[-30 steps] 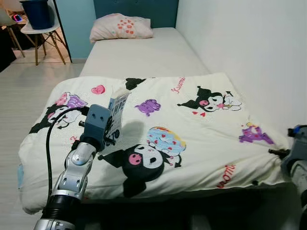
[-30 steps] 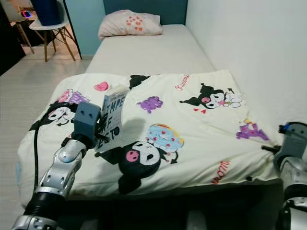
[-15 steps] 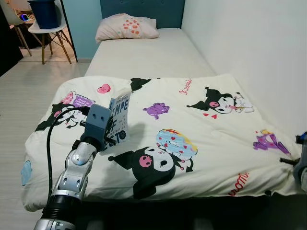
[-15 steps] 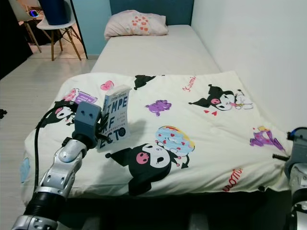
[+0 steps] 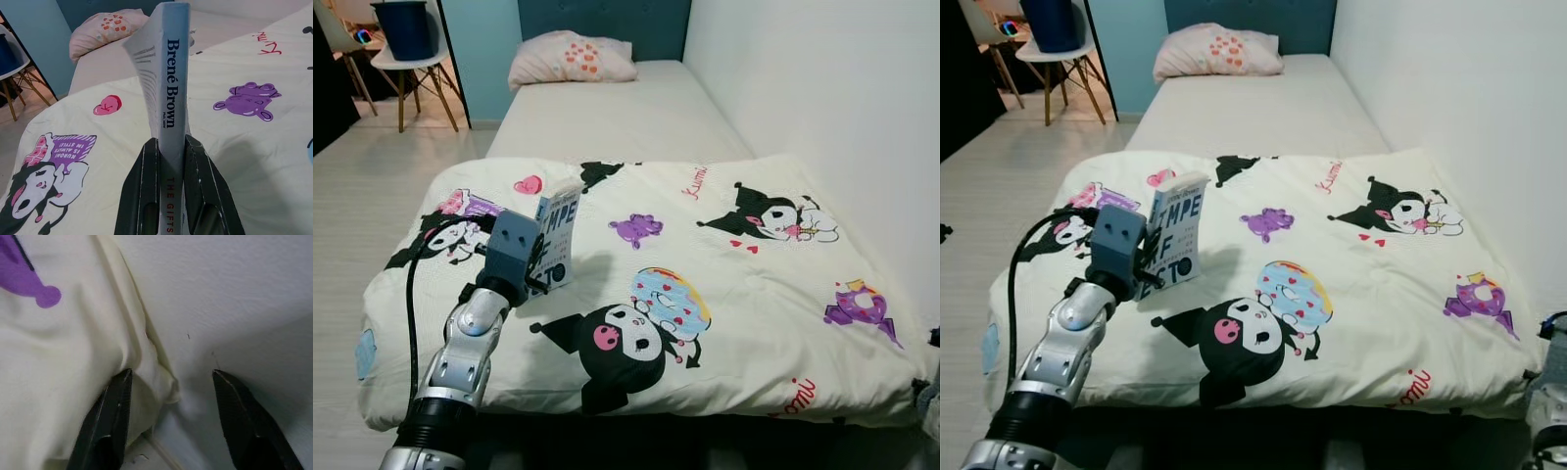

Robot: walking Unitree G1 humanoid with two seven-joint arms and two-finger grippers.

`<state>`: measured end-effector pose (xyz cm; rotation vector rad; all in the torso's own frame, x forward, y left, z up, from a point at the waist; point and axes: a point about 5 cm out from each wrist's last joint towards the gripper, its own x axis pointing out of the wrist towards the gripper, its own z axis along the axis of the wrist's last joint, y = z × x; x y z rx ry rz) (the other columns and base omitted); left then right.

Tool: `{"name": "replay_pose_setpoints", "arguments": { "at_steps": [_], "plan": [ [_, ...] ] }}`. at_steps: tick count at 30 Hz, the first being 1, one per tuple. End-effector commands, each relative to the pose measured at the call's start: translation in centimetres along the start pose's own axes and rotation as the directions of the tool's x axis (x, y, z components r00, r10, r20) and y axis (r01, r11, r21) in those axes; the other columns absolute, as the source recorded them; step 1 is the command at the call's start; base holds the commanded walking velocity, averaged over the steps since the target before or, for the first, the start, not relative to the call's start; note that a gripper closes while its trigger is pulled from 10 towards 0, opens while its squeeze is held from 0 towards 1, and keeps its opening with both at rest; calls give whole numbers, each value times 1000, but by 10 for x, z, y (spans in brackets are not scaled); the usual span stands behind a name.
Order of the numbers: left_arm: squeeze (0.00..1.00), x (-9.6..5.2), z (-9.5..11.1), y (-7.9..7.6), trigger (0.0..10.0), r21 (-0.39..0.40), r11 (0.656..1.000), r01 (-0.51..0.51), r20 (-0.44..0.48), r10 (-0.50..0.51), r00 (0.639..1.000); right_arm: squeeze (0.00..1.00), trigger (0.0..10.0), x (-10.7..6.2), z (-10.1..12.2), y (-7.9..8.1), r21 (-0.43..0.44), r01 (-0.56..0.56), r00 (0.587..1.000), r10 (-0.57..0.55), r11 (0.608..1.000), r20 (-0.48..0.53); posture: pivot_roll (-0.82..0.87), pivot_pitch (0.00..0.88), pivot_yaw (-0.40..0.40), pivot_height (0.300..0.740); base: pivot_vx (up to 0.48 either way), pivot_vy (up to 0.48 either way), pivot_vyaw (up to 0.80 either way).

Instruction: Clean up the room

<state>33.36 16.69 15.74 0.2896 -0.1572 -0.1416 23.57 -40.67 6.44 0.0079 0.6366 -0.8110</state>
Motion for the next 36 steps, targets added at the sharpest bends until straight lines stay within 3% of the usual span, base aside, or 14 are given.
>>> {"name": "replay_pose_setpoints", "arguments": {
  "at_steps": [1, 7, 10, 11, 12, 13, 16, 17, 19, 22, 23, 24, 28, 36],
  "plan": [
    [0, 3, 7, 3, 10000, 15, 1000, -10, 35, 10, 999, 1000, 10000, 0, 7, -7, 15, 17, 999, -18, 1000, 28, -11, 0, -57, 522, 0, 0, 0],
    [0, 4, 7, 3, 10000, 15, 1000, -12, 37, 12, 999, 1000, 10000, -2, 33, 5, 91, -89, 989, 77, 992, 127, -15, 0, -60, 522, 0, 0, 0],
    [0, 4, 7, 5, 10000, 24, 999, -23, 39, 22, 999, 1000, 10000, -16, 67, 47, 165, -479, 861, 424, 862, 280, -17, 0, -57, 522, 0, 0, 0],
    [0, 4, 7, 6, 10000, 29, 999, -33, 38, 32, 999, 533, 10000, -27, 82, 61, 118, -612, 764, 546, 782, 345, -17, 0, -56, 522, 0, 0, 0],
    [0, 4, 7, 6, 10000, 29, 999, -33, 38, 32, 999, 533, 10000, -27, 82, 61, 118, -612, 764, 546, 782, 345, -17, 0, -56, 522, 0, 0, 0],
    [0, 4, 7, 9, 10000, 36, 998, -49, 35, 48, 998, 196, 10000, -33, 92, 66, 71, -659, 713, 592, 749, 375, -19, 0, -56, 522, 0, 0, 0],
    [0, 4, 7, 10, 10000, 41, 997, -60, 33, 58, 998, 196, 10000, -36, 97, 67, 41, -667, 698, 604, 744, 385, -18, 0, -56, 522, 0, 0, 0],
    [0, 4, 7, 12, 10000, 41, 997, -69, 31, 67, 997, 0, 10000, -38, 102, 66, 27, -657, 698, 595, 753, 399, -17, 0, -58, 522, 0, 0, 0],
    [0, 4, 7, 12, 10000, 38, 997, -73, 28, 72, 997, 0, 10000, -43, 110, 67, 51, -714, 646, 629, 699, 433, -14, 0, -59, 522, 0, 0, 0],
    [0, 4, 6, 13, 10000, 34, 996, -87, 23, 86, 996, 0, 10000, -72, 119, 79, -3, -909, 362, 794, 416, 489, -12, 0, -58, 532, 0, 0, 0],
    [0, 4, 6, 13, 10000, 34, 996, -87, 23, 86, 996, 0, 10000, -72, 119, 79, -3, -909, 362, 794, 416, 489, -12, 0, -58, 532, 0, 0, 0],
    [0, 4, 6, 15, 10000, 21, 994, -105, 20, 104, 994, 0, 10000, -83, 117, 86, -50, -943, 263, 832, 328, 489, -13, 0, -57, 536, 0, 0, 0],
    [0, 6, 8, 18, 10000, -14, 991, -130, 19, 130, 991, 0, 10000, -90, 110, 96, -78, -964, 186, 850, 256, 492, -10, 0, -55, 546, 0, 0, 0],
    [0, 12, 12, 16, 10000, -16, 989, -148, -4, 148, 989, 0, 10000, -95, 83, 145, 35, -978, 197, 855, 205, 481, -3, 0, -52, 574, -177, 0, 0]
  ]
}}
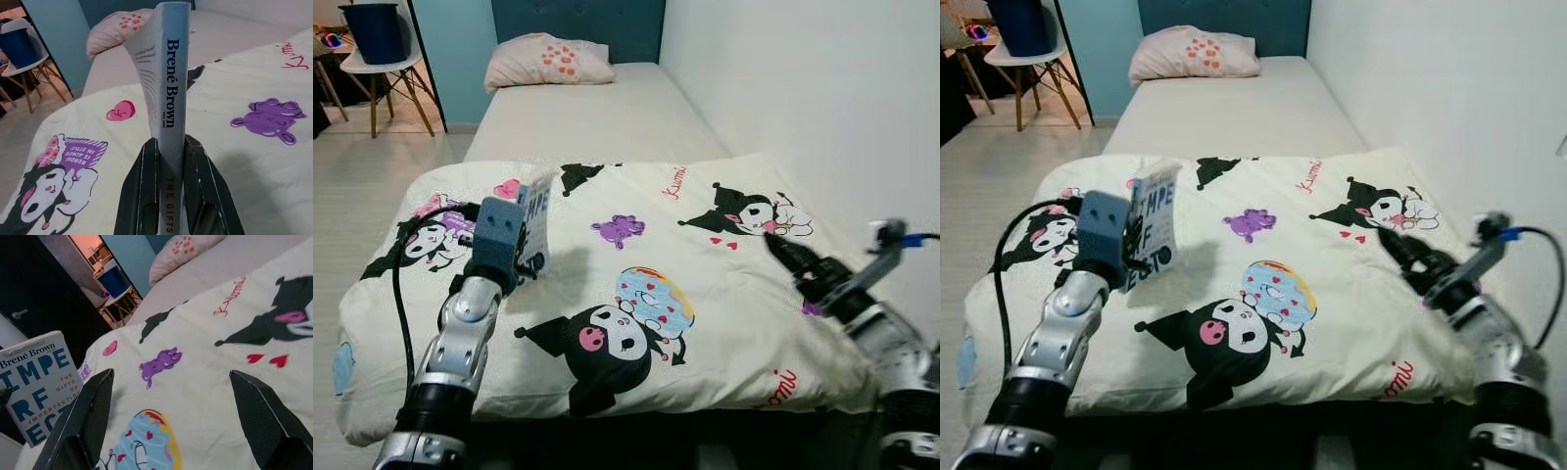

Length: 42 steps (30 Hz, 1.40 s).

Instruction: Clean up the room

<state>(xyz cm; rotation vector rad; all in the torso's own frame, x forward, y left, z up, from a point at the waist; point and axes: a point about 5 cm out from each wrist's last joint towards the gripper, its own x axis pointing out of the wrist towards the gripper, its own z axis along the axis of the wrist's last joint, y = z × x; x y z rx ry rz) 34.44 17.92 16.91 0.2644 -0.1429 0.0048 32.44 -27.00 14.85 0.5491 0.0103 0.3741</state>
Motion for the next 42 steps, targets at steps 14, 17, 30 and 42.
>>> {"name": "replay_pose_setpoints", "arguments": {
  "at_steps": [14, 17, 30, 42],
  "plan": [
    [0, -3, 0, -4, 10000, 6, 1000, -8, 10, 8, 1000, 0, 10000, 15, -22, 15, -3, 2, 998, -2, 1000, -58, -2, 0, -55, 607, 0, 0, 0],
    [0, -4, -2, -4, 10000, 7, 1000, -10, 1, 10, 1000, 0, 10000, 15, -25, 14, -7, 14, 998, -14, 1000, -67, -1, 0, -55, 611, 0, 0, 0],
    [0, -9, -15, -8, 10000, 12, 1000, 22, -67, -21, 998, 0, 10000, 8, -36, 2, -28, 115, 988, -117, 993, -105, 4, 0, -51, 649, -74, 0, 0],
    [0, -12, -19, -20, 10000, 6, 996, 88, -71, -88, 994, 0, 10000, 8, -37, -3, -38, 146, 983, -149, 989, -109, 4, 0, -49, 691, -336, 0, 0]
  ]
}}
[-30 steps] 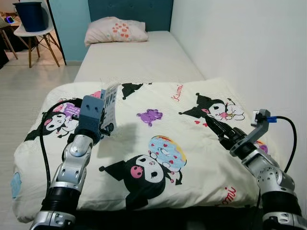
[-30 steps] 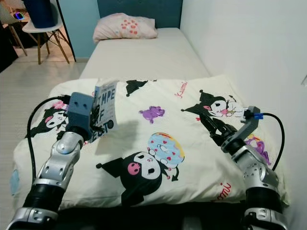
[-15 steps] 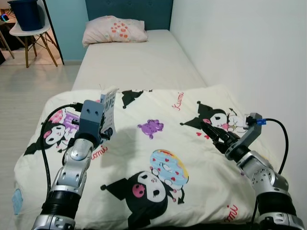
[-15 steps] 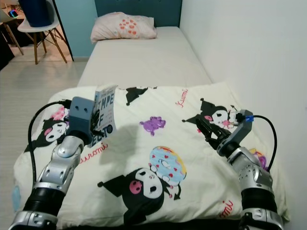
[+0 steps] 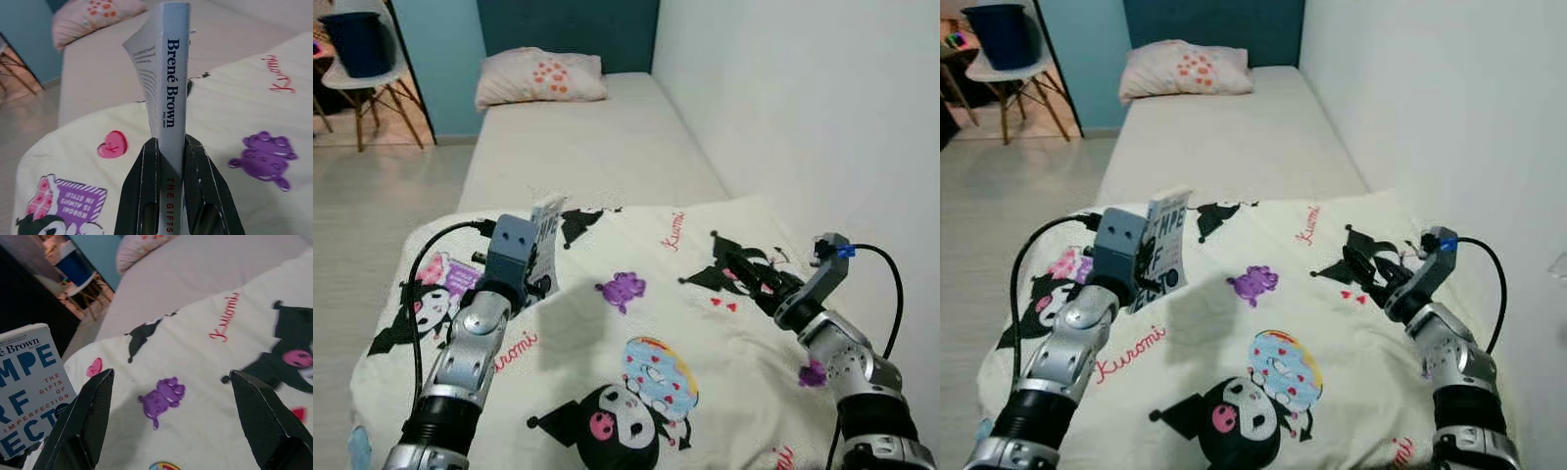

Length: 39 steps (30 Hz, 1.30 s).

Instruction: Clean up the room

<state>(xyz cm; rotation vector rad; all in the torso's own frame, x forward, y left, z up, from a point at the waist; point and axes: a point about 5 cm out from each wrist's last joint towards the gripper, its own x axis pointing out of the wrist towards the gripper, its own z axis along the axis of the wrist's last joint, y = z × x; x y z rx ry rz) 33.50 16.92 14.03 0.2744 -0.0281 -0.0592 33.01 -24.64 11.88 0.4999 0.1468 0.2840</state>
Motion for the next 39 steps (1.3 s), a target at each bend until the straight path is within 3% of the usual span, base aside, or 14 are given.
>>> {"name": "replay_pose_setpoints", "arguments": {
  "at_steps": [1, 11, 16, 18, 20, 24, 25, 26, 28, 30, 33, 36, 37, 39],
  "plan": [
    [0, 0, 4, -3, 10000, 5, 1000, 8, 31, -8, 999, 0, 10000, -2, -1, -5, -5, 29, 1000, -29, 1000, -1, 6, 0, -50, 696, 0, 0, 0],
    [0, -3, -7, -2, 10000, 4, 1000, -1, -4, 1, 1000, 0, 10000, -6, -9, -14, -46, 83, 995, -85, 996, -47, 3, 0, -48, 733, 0, 0, 0],
    [0, -7, -21, 3, 10000, 5, 1000, -27, -55, 28, 998, 0, 10000, -8, -20, -18, -51, 104, 991, -108, 993, -83, 5, 0, -49, 740, 0, 0, 0],
    [0, -12, -41, 9, 10000, 1, 999, -51, -128, 51, 990, 0, 10000, -13, -38, -26, -116, 151, 972, -169, 982, -161, 5, 0, -49, 740, 0, 0, 0],
    [0, -14, -47, 10, 10000, -2, 998, -59, -150, 58, 987, 0, 10000, -15, -44, -29, -147, 163, 964, -189, 976, -187, 5, 0, -49, 740, 0, 0, 0],
    [0, -38, -102, 19, 10000, -40, 992, -116, -358, 94, 929, 0, 10000, -33, -83, -47, -260, 281, 885, -354, 924, -302, 3, 0, -47, 740, 0, 0, 0],
    [0, -38, -102, 19, 10000, -40, 992, -116, -358, 94, 929, 0, 10000, -33, -83, -47, -260, 281, 885, -354, 924, -302, 3, 0, -47, 740, 0, 0, 0],
    [0, -51, -122, 19, 10000, -12, 994, -107, -428, 92, 899, 0, 10000, -40, -97, -50, -273, 308, 855, -391, 912, -341, 8, 0, -49, 740, 0, 0, 0],
    [0, -57, -129, 18, 10000, -5, 995, -102, -455, 88, 886, 0, 10000, -43, -101, -52, -276, 323, 842, -408, 905, -352, 12, 0, -52, 740, 0, 0, 563],
    [0, -74, -150, 16, 10000, 12, 997, -80, -534, 74, 842, 0, 10000, -51, -114, -54, -302, 342, 809, -443, 890, -387, 15, 0, -55, 740, 0, 0, 794],
    [0, -83, -159, 15, 10000, 10, 997, -71, -569, 65, 820, 0, 10000, -57, -120, -57, -313, 361, 787, -467, 878, -402, 19, 0, -58, 740, 0, 0, 790],
    [0, -120, -191, 10, 10000, 23, 999, -38, -691, 43, 721, 0, 10000, -80, -140, -66, -335, 430, 711, -543, 838, -447, 19, 0, -61, 740, 0, 0, 788],
    [0, -120, -191, 10, 10000, 23, 999, -38, -691, 43, 721, 0, 10000, -80, -140, -66, -335, 430, 711, -543, 838, -447, 19, 0, -61, 740, 0, 0, 788],
    [0, -143, -206, 5, 10000, 25, 1000, -18, -755, 30, 655, 0, 10000, -93, -150, -69, -335, 459, 678, -568, 823, -467, 15, 0, -61, 740, 0, 0, 784]
  ]
}}
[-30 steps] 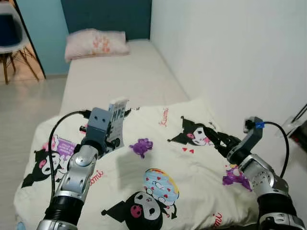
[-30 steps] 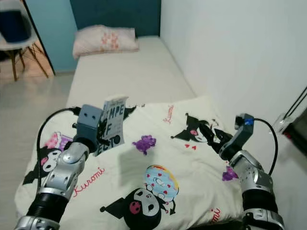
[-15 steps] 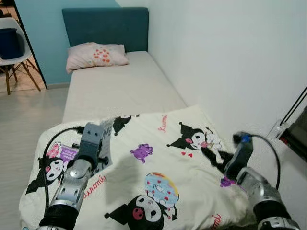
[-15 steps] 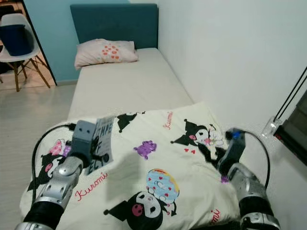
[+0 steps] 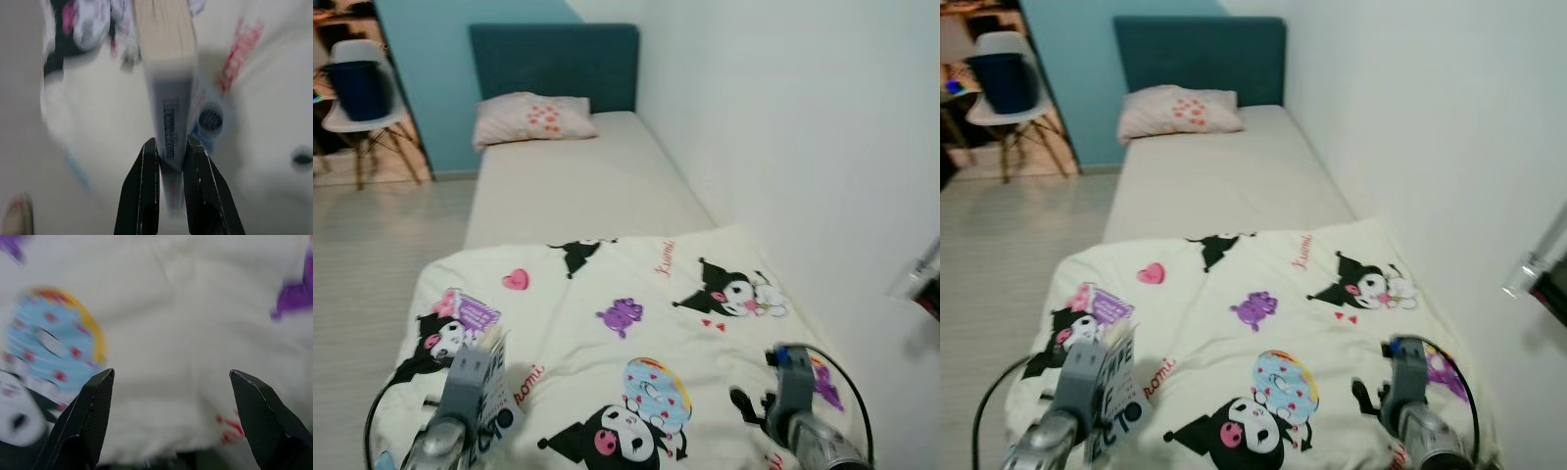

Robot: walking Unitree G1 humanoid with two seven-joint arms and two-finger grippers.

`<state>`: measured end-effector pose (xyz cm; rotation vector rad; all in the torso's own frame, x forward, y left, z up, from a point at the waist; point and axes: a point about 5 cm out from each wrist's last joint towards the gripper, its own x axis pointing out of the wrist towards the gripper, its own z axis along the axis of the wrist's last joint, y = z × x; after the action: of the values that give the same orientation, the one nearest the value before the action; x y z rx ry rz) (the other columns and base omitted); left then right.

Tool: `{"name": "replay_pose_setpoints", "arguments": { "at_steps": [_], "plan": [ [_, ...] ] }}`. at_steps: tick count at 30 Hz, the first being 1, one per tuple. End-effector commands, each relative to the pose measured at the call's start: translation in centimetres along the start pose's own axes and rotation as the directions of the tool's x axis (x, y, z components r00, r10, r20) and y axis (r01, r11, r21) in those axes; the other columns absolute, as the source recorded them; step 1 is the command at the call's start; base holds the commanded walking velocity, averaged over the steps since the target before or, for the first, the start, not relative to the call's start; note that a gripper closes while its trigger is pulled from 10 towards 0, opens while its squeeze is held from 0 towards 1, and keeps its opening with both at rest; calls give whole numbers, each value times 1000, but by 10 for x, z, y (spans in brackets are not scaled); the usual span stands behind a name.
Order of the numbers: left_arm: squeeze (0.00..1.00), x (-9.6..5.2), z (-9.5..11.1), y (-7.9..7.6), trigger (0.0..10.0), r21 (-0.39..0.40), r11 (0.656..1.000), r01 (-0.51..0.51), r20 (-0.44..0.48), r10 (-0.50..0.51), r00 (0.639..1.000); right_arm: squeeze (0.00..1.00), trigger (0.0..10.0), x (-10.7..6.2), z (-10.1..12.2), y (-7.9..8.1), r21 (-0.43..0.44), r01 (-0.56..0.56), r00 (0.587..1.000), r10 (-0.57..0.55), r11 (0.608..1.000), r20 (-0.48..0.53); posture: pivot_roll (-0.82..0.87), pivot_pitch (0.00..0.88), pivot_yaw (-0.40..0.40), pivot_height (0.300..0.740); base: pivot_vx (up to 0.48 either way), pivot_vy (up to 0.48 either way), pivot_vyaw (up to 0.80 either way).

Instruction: Clean up the room

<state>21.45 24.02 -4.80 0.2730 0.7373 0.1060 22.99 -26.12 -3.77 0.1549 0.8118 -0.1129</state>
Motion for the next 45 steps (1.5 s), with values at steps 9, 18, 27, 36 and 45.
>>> {"name": "replay_pose_setpoints", "arguments": {
  "at_steps": [9, 18, 27, 36, 45],
  "plan": [
    [0, -10, -38, -8, 10000, 70, 998, 1, -128, 8, 992, 0, 10000, -3, -3, -8, 102, 29, 998, -34, 994, 53, 8, 0, -55, 740, 0, 0, 772],
    [0, 6, 88, 34, 10000, -40, 980, -197, 388, 197, 900, 0, 10000, -6, 37, -22, 134, 45, 972, -74, 990, 222, 17, 0, -61, 740, 0, 0, 724],
    [0, -22, 185, 20, 10000, -37, 997, -74, 735, 77, 674, 0, 10000, -15, 53, -43, 129, 106, 950, -139, 986, 280, 13, 0, -52, 740, 0, 0, 721],
    [0, -14, 172, -15, 10000, -32, 999, 15, 680, 11, 733, 0, 10000, -14, 58, -36, 72, 46, 951, -66, 996, 302, 9, 0, -51, 740, 0, 0, 719],
    [0, -17, 164, -30, 10000, -10, 998, 66, 649, -44, 759, 0, 10000, -13, 65, -34, 41, 35, 950, -46, 999, 308, 16, 0, -56, 740, 0, 0, 719]
  ]
}}
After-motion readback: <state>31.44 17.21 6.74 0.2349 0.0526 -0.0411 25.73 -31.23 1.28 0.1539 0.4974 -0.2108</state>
